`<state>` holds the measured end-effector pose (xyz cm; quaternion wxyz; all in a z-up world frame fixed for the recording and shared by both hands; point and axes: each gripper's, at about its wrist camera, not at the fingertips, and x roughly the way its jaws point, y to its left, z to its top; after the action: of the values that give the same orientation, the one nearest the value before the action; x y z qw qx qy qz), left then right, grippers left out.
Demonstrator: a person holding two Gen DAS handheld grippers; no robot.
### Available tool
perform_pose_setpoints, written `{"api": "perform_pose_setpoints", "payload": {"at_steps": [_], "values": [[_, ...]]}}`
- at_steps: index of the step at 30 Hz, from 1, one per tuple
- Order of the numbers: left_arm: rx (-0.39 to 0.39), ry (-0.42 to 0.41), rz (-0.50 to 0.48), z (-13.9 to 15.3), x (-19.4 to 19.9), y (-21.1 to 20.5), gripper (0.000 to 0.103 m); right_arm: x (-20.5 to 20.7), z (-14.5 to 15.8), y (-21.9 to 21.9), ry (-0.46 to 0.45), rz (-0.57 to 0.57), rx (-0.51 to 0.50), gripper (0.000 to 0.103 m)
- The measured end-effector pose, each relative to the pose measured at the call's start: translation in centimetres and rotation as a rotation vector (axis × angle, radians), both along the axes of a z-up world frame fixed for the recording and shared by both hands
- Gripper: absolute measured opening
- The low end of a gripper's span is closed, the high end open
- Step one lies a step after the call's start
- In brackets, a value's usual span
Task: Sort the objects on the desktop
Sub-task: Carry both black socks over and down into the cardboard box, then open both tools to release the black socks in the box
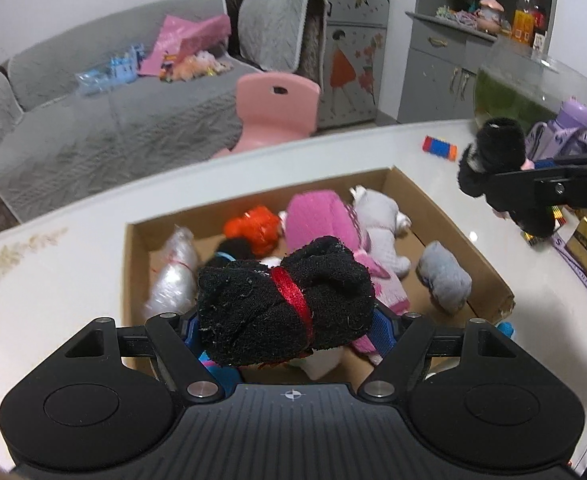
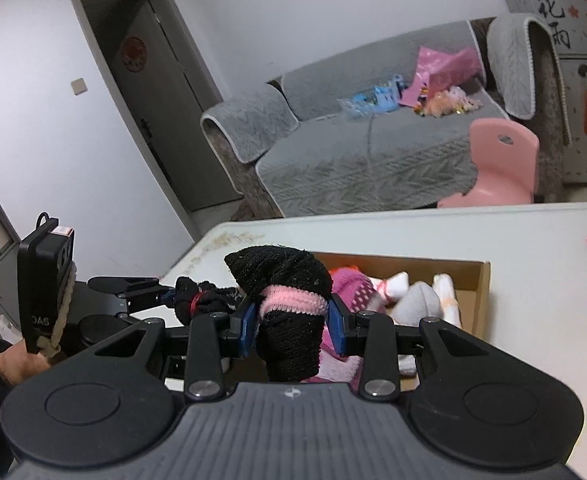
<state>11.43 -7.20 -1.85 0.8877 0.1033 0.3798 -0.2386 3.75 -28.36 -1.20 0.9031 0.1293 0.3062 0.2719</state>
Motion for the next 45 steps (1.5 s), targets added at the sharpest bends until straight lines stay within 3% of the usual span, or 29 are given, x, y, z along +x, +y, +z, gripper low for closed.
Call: {"api": "perform_pose_setpoints", "payload": {"at_steps": [7, 18, 33, 38, 45], "values": [[0.021, 0.021, -0.021, -2.5, 0.4, -1.1, 0.079, 1.0, -1.6, 0.8, 0.053, -0.011, -0.055, 0.033], [0.116, -0.027, -0.051, -4.9, 0.3, -2.5, 0.080, 1.6, -5.1, 1.8, 0.125, -0.035, -0.144, 0.033], [0.199, -0.078, -0.056, -6.8, -0.7, -2.9, 0.083, 1.3, -7.5, 3.7, 0.105, -0.052, -0.332, 0.034], [0.163, -0.047, -0.034, -6.7, -0.3, -2.3, 0.085, 0.9, -7.5, 4.2, 0.090, -0.045, -0.354, 0.037], [0.132, -0.086, -0.038, -4.9, -1.6, -1.8, 0.087, 0.1, -5.8, 3.2, 0.039, -0.072, -0.305, 0.047]]}}
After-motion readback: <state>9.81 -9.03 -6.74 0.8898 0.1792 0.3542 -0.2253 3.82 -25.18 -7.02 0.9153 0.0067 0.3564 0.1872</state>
